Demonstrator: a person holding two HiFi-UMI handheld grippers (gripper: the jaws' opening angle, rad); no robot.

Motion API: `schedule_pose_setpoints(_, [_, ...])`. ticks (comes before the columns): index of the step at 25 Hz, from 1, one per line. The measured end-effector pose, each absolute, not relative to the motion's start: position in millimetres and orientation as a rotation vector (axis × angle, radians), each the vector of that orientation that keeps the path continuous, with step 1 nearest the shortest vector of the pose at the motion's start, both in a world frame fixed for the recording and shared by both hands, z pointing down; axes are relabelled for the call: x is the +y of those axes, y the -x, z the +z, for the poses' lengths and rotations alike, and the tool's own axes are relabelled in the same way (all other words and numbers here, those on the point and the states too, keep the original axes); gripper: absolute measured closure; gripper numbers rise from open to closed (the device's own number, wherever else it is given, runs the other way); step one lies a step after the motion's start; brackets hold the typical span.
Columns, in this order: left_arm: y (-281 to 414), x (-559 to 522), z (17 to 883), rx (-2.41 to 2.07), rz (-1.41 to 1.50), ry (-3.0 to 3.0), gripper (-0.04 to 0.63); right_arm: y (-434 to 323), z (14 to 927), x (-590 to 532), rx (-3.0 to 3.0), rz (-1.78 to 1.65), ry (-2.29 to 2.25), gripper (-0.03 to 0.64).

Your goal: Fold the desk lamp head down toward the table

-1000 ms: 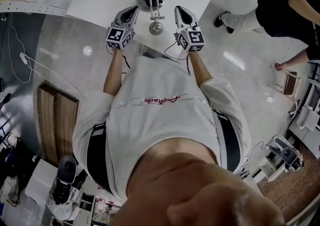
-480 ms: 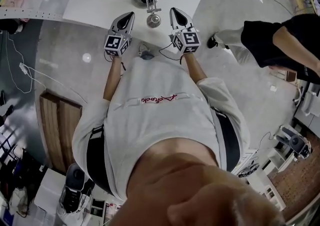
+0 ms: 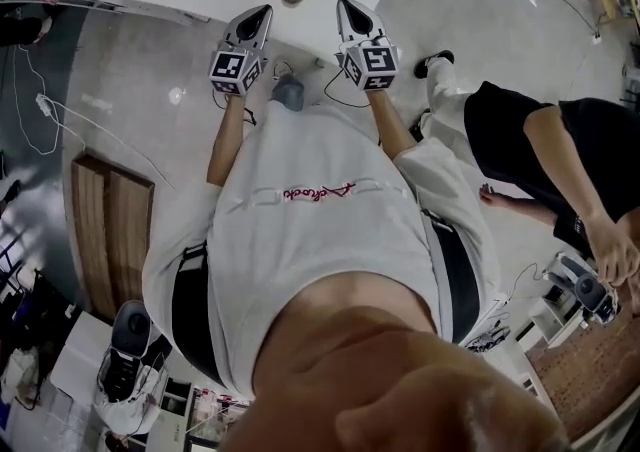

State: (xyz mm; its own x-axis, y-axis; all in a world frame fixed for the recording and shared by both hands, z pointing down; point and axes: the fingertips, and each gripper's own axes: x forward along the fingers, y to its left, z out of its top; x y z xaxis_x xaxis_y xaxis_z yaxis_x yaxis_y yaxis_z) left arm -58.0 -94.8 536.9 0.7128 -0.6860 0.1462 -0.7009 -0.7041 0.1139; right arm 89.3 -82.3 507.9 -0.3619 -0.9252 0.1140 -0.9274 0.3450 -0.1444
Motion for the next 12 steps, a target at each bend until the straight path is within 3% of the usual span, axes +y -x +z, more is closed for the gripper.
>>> schedule_pose_setpoints(12, [54, -48, 532, -1.133, 0.136, -2.774, 0.568, -77, 505, -37, -2.604, 0.27, -1.743, 0.6])
